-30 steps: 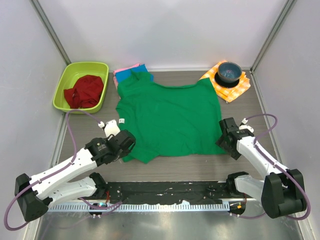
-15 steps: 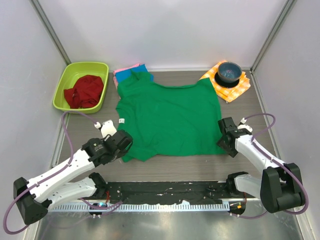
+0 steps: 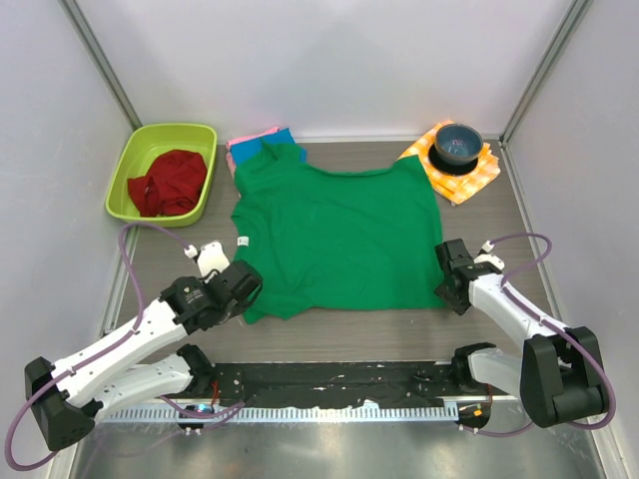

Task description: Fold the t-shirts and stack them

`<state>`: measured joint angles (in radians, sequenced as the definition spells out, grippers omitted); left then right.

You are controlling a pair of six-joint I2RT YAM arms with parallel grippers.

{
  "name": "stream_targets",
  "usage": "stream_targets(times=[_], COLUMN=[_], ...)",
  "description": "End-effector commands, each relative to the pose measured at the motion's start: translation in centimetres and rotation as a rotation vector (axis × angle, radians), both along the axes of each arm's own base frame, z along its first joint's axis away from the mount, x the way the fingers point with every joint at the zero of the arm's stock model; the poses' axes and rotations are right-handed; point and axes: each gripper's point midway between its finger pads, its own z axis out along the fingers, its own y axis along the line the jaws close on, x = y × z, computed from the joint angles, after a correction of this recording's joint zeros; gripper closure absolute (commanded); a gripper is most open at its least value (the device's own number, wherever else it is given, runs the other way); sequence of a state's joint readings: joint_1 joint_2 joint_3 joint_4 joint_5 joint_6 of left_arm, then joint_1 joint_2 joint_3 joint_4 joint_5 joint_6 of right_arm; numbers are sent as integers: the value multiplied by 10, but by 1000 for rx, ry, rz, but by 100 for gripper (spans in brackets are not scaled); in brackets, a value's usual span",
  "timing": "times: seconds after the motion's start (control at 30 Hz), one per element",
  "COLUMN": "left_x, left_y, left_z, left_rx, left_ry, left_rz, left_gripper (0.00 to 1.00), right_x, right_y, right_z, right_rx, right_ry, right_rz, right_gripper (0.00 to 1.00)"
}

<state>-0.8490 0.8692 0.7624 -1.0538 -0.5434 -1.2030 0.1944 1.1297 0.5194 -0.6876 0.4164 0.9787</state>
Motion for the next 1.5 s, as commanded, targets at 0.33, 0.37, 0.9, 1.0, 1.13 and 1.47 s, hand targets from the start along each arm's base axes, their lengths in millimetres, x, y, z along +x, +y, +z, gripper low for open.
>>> stream_targets(times=[0.33, 0.37, 0.9, 1.0, 1.13, 1.47], left_x=[8, 10, 34, 36, 41, 72], left_y=[11, 9, 9, 18, 21, 8], left_z=[16, 17, 114, 128, 143, 166], left_rx=[23, 18, -32, -13, 25, 124], left_ry=[-56, -59, -284, -328, -356, -382], left_rz=[48, 44, 16, 33, 31, 4], left_gripper=[100, 100, 100, 100, 100, 100], right_x=[3, 5, 93, 101, 109, 129], right_y=[-7, -6, 15, 12, 7, 11], right_z=[3, 7, 136, 143, 140, 141], right_rx=[-34, -33, -52, -70, -109, -91], right_ry=[-42, -58, -446, -478, -467, -469], right_rz=[-22, -16, 245, 236, 223, 236], right_gripper=[99, 99, 99, 99, 99, 99])
